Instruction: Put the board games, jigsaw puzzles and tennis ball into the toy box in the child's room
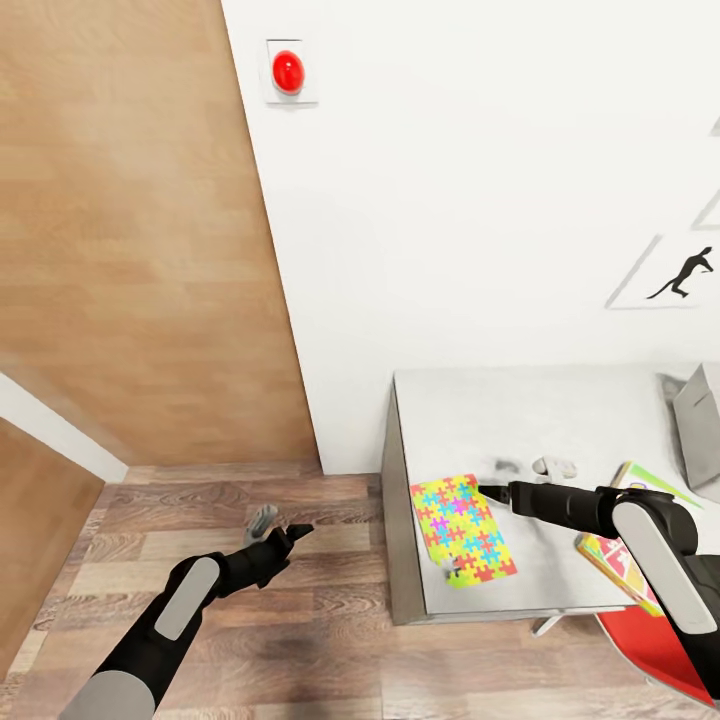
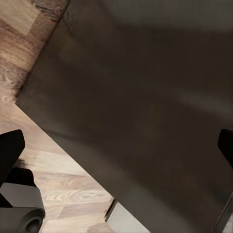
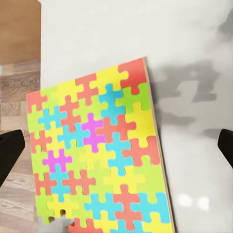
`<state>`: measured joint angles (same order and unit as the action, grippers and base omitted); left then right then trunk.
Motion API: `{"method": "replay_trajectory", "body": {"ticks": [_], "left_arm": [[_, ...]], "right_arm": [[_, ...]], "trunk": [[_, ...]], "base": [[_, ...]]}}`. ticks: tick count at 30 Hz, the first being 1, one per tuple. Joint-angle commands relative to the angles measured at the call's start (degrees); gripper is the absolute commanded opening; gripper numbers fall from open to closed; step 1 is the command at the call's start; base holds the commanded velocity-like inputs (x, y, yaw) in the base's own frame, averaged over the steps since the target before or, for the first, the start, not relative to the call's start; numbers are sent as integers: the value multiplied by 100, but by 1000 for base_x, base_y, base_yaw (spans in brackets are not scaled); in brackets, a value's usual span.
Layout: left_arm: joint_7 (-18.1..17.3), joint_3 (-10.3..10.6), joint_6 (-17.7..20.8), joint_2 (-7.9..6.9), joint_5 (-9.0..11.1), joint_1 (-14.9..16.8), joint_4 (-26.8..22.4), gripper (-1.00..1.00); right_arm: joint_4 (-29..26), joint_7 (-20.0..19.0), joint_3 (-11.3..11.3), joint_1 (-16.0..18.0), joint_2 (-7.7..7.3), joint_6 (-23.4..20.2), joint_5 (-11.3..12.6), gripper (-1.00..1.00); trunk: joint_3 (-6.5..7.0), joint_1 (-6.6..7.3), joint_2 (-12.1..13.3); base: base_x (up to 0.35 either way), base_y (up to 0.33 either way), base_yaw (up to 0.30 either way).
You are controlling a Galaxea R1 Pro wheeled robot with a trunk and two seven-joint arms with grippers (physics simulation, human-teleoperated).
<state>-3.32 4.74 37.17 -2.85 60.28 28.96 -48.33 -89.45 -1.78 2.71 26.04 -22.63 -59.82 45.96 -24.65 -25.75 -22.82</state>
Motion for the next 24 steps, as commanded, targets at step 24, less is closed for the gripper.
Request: {"method": "replay_trajectory", "body": {"ticks": [24], "left_arm": [[-20,10,10,-5,-20,3,-1,100]], "right_arm": [[172,13,-15,27,0,-18,-26,100]], "trunk": [[-9,-3,-10]], "base": [[0,0,9]]}}
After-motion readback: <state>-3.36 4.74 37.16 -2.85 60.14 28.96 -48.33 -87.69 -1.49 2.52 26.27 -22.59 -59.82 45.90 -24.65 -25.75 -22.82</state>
